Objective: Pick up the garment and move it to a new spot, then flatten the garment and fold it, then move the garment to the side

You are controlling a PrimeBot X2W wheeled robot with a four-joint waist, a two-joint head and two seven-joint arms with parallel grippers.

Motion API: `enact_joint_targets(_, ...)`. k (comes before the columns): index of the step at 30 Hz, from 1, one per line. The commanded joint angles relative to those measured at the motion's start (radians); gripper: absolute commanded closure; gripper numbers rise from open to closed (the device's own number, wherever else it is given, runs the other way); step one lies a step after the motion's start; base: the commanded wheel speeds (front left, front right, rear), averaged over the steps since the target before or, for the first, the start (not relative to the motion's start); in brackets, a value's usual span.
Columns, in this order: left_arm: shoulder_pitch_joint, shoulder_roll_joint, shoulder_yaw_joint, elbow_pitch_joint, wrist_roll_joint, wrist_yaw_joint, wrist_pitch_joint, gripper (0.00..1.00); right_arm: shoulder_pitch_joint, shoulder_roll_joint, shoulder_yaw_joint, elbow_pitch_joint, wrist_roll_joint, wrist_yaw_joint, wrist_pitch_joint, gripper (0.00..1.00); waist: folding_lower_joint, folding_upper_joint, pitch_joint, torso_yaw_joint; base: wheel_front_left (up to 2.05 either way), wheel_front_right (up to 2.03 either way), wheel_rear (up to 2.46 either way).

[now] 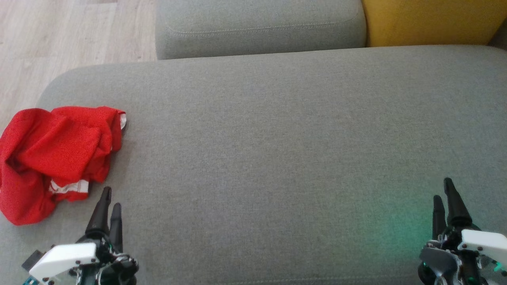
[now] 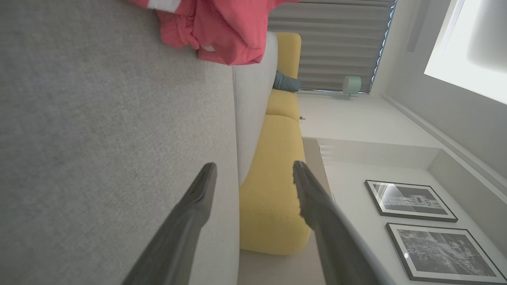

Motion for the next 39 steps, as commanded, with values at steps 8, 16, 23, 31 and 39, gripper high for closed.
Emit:
enact_joint_targets(8, -0.061, 0.012, -0.021, -0.049, 0.010, -0.002, -0.028, 0.00, -0.046, -0.010, 0.024, -0.051, -0.031, 0.000, -0.031, 0.00, 0.0000, 0.0000, -0.001, 0.001, 0.00, 0.00, 0.00)
enact_joint_targets(16, -0.074, 0.022, -0.030, -0.067, 0.091, -0.002, -0.057, 0.00, -0.055, -0.033, 0.042, -0.068, -0.120, 0.000, -0.057, 0.00, 0.0000, 0.0000, -0.003, 0.002, 0.00, 0.00, 0.00)
enact_joint_targets(23, -0.083, 0.021, -0.029, -0.105, 0.211, -0.003, -0.077, 0.00, -0.063, -0.044, 0.049, -0.098, -0.238, 0.000, -0.078, 0.00, 0.0000, 0.0000, -0.005, 0.001, 0.00, 0.00, 0.00)
enact_joint_targets(31, -0.094, 0.035, -0.054, -0.133, 0.342, -0.003, -0.101, 0.00, -0.071, -0.054, 0.066, -0.140, -0.363, 0.000, -0.092, 0.00, 0.0000, 0.0000, -0.009, 0.002, 0.00, 0.00, 0.00)
enact_joint_targets(39, -0.095, 0.044, -0.072, -0.159, 0.467, -0.004, -0.124, 0.00, -0.069, -0.062, 0.086, -0.169, -0.500, 0.000, -0.102, 0.00, 0.0000, 0.0000, -0.014, 0.002, 0.00, 0.00, 0.00)
